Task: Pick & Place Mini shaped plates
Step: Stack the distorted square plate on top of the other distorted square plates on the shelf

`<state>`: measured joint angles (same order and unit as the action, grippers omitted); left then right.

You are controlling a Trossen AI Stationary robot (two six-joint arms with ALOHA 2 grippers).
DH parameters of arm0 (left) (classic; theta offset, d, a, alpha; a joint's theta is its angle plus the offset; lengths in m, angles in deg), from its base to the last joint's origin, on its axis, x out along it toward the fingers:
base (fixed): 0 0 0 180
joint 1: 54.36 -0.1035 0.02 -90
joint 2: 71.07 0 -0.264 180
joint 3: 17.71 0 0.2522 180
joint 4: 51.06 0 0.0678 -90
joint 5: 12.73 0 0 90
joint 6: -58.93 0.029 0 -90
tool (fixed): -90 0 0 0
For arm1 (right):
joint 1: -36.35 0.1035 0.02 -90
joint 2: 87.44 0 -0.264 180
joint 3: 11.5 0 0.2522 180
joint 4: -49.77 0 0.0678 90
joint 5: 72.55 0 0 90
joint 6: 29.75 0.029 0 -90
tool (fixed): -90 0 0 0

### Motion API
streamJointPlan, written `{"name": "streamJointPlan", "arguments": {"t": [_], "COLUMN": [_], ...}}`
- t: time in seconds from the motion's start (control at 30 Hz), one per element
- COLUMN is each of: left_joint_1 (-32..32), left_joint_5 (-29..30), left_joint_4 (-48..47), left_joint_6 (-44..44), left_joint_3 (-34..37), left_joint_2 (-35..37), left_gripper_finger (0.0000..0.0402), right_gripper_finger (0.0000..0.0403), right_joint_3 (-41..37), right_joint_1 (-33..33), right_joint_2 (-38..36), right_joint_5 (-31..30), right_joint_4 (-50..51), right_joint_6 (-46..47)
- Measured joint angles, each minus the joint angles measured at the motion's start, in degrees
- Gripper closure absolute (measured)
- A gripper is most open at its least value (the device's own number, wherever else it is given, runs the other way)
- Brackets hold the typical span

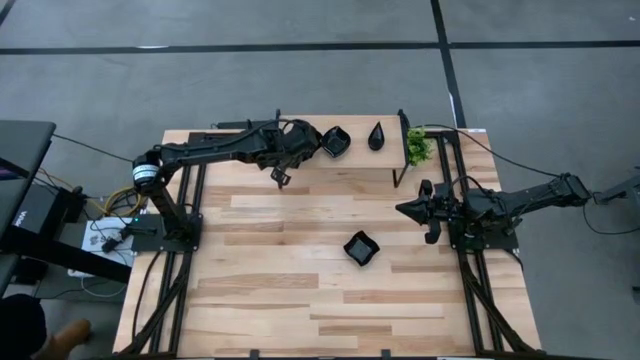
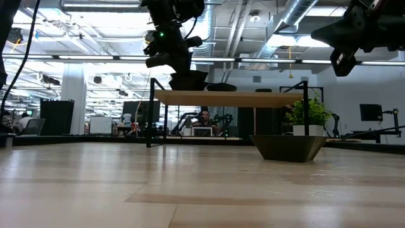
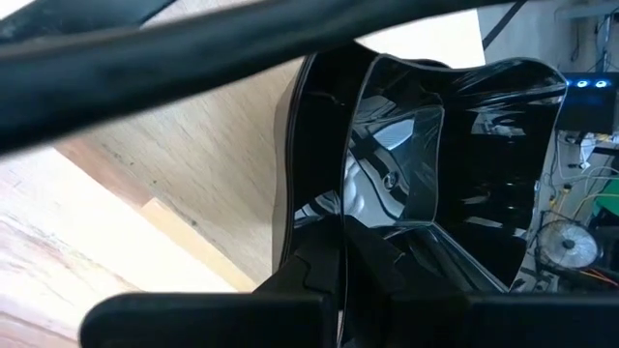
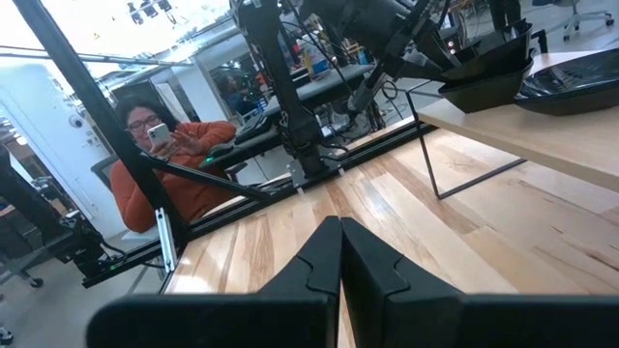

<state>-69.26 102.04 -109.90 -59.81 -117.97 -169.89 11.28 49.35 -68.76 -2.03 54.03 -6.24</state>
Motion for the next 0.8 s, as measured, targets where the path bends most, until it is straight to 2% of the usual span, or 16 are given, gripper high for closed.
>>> {"name": "streamJointPlan", "arguments": {"t": [0.57,0.8], "left_joint_1": [0.00,-0.18], "left_joint_5": [-0.91,-4.76], "left_joint_4": [0.28,0.05], "left_joint_6": [0.22,5.89], "left_joint_3": [0.07,0.07], "left_joint_2": [1.18,1.87], "left_gripper_finger": [0.0394,0.0378], "right_gripper_finger": [0.0403,0.0403], "right_joint_3": [0.00,0.00], "right_joint_1": [0.00,0.00], "right_joint_2": [0.00,0.00], "right_joint_5": [0.13,0.13], "right_joint_4": [0.05,0.07], "right_joint_6": [-0.05,-0.07]}}
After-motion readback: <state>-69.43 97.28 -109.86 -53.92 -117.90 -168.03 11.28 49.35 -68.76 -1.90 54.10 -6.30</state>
